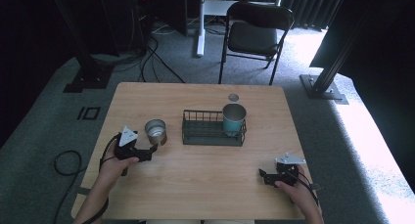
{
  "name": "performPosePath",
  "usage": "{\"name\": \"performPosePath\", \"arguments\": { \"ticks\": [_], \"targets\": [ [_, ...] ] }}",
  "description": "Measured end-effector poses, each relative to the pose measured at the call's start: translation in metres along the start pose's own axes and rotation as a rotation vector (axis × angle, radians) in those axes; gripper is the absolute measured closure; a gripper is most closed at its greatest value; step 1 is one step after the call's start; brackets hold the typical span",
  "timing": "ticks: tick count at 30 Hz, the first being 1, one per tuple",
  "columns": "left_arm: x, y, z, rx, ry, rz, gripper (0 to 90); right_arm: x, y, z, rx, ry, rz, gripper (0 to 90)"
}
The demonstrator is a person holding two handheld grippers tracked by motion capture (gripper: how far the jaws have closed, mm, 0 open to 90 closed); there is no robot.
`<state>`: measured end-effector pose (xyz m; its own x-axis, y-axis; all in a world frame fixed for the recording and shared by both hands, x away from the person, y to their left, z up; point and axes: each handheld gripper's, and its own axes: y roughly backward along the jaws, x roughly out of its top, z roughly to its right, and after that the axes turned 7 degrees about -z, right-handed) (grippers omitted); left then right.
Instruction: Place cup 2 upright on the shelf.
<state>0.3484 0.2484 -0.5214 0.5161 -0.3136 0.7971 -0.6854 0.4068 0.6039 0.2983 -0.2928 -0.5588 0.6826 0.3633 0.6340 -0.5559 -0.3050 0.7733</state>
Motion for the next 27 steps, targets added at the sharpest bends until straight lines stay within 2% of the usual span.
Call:
{"name": "performPosePath", "arguments": {
  "ticks": [2, 7, 14, 27],
  "targets": [
    [0.002, -0.002, -0.001, 0.000, 0.009, 0.002, 0.4, 0.000, 0.000, 0.000, 0.000, 0.000, 0.000, 11.5],
    [0.008, -0.007, -0.003, 0.003, -0.002, 0.009, 0.4, 0.000, 0.000, 0.000, 0.000, 0.000, 0.000, 11.5],
    [0.012, -0.017, -0.005, -0.004, 0.003, 0.009, 0.4, 0.000, 0.000, 0.000, 0.000, 0.000, 0.000, 11.5],
    [0.024, -0.028, -0.005, -0.018, 0.004, 0.056, 0.4, 0.000, 0.000, 0.000, 0.000, 0.000, 0.000, 11.5]
  ]
}}
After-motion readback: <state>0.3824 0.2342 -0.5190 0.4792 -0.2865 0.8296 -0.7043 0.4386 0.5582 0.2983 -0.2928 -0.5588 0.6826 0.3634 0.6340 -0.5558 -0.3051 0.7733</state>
